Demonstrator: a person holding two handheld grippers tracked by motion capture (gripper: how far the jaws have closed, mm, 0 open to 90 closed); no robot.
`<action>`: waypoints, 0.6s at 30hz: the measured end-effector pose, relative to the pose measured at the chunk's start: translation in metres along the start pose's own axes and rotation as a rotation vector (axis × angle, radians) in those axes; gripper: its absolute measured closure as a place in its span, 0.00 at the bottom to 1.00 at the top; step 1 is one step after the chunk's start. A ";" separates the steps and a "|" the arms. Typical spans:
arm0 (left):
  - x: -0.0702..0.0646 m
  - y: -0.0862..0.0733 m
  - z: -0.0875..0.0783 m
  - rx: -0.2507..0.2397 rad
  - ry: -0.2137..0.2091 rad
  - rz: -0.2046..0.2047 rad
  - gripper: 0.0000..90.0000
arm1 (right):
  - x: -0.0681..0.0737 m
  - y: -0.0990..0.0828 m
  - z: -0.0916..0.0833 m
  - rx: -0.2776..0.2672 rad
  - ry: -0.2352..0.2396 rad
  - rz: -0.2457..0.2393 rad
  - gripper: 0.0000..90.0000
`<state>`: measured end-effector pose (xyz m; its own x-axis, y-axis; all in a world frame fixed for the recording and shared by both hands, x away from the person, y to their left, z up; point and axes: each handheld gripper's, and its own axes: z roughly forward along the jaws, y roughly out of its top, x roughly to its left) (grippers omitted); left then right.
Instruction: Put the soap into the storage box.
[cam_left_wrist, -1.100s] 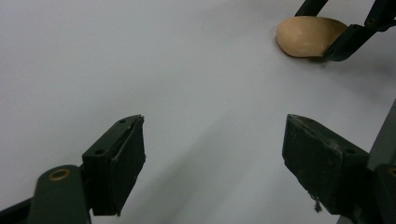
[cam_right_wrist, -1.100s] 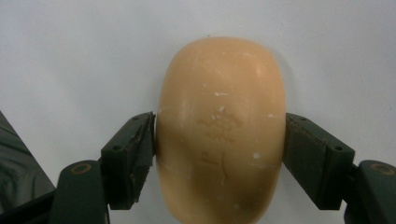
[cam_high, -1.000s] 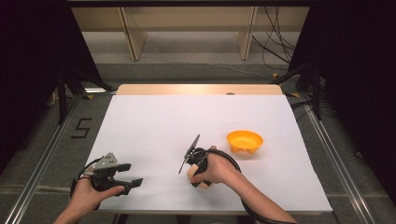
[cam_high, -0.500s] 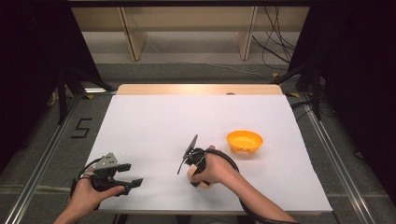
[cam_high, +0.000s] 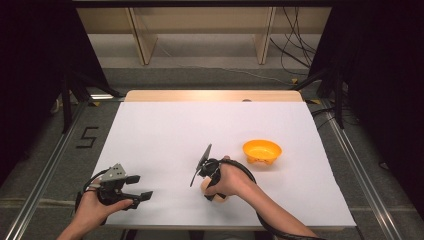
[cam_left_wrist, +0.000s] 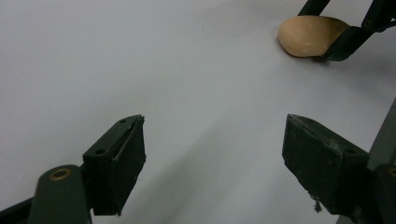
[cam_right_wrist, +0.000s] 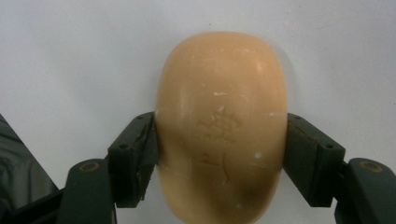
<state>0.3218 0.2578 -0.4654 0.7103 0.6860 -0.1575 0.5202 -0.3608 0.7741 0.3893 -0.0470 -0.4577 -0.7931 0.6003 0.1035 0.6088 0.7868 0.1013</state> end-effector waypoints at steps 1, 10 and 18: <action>0.000 0.000 0.000 0.000 0.000 0.000 0.23 | -0.002 -0.001 0.002 -0.016 -0.018 -0.040 0.37; 0.000 0.000 0.001 -0.009 -0.004 -0.010 0.23 | -0.003 -0.006 0.002 -0.054 -0.023 -0.068 0.37; 0.000 -0.001 0.000 -0.006 -0.004 -0.020 0.23 | -0.004 -0.011 0.000 -0.075 -0.032 -0.057 0.37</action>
<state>0.3217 0.2577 -0.4661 0.7017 0.6905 -0.1756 0.5315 -0.3431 0.7745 0.3862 -0.0583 -0.4591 -0.8259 0.5602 0.0640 0.5617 0.8076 0.1796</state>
